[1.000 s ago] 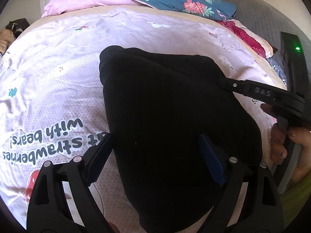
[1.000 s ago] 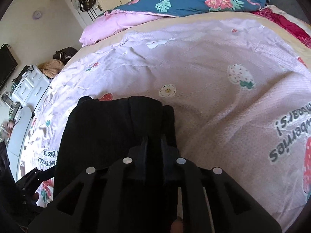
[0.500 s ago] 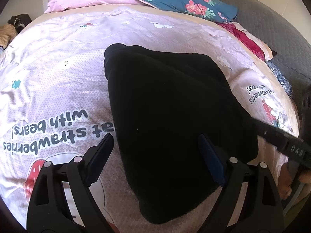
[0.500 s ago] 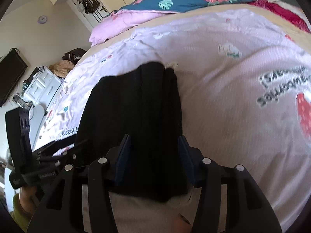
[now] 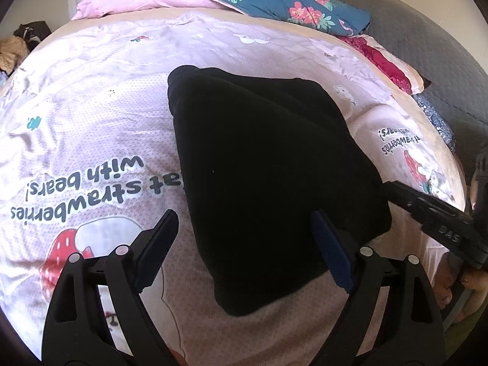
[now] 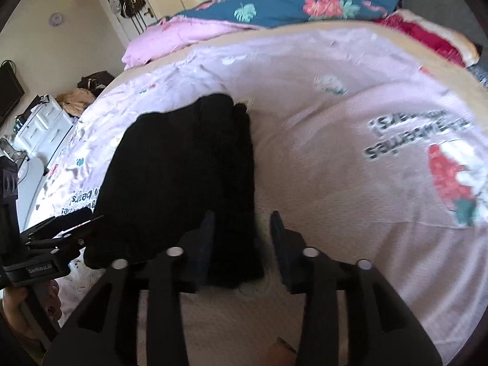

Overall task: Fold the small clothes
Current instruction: 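Open the right gripper and withdraw it from the folded shirt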

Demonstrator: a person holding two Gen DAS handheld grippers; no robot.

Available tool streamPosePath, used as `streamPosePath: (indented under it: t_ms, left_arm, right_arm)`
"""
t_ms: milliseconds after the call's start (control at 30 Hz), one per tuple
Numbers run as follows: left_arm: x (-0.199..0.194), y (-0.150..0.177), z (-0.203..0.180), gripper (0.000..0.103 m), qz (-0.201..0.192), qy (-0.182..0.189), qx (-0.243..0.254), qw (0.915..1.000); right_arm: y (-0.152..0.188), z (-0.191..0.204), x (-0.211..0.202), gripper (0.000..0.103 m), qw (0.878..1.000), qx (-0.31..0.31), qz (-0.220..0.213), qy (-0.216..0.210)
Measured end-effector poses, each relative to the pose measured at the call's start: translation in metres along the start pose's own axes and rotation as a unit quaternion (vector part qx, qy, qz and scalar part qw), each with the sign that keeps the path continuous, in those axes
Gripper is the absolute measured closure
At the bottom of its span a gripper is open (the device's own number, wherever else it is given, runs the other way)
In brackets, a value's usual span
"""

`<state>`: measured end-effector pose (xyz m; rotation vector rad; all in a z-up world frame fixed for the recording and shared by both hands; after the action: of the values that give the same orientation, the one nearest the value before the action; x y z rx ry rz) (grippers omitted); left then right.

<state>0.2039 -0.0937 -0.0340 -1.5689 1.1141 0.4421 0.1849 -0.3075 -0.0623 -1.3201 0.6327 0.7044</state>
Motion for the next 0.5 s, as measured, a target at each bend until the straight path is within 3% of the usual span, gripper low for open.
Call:
streamPosePath:
  t_ms: [100, 267, 500]
  left_arm:
    - [-0.006, 0.002, -0.001, 0.021, -0.004, 0.001, -0.001, 1.0]
    - [-0.018, 0.009, 0.001, 0.012, -0.01, 0.0, -0.01, 0.9999]
    - [-0.034, 0.013, -0.001, 0.009, -0.019, -0.005, -0.009, 0.9998]
  right_arm:
    - [0.005, -0.001, -0.022, 0.032, 0.999, -0.001, -0.033, 0.017]
    - [0.013, -0.001, -0.05, 0.015, 0.997, -0.001, -0.067, 0.037]
    - [0.019, 0.001, -0.059, 0.009, 0.996, -0.002, -0.071, 0.046]
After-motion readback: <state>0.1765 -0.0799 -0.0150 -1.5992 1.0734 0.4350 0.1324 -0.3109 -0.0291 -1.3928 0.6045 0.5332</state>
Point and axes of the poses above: each gripper's, at about its wrist camera, not at the fingertips, and x roughly the way its jaws point, z to its left, y to its underside, the point moved 3 cm from there along x, roughly the way its jaws point, and after that the axes turned 10 degrees about y, right-handed, at the moved point
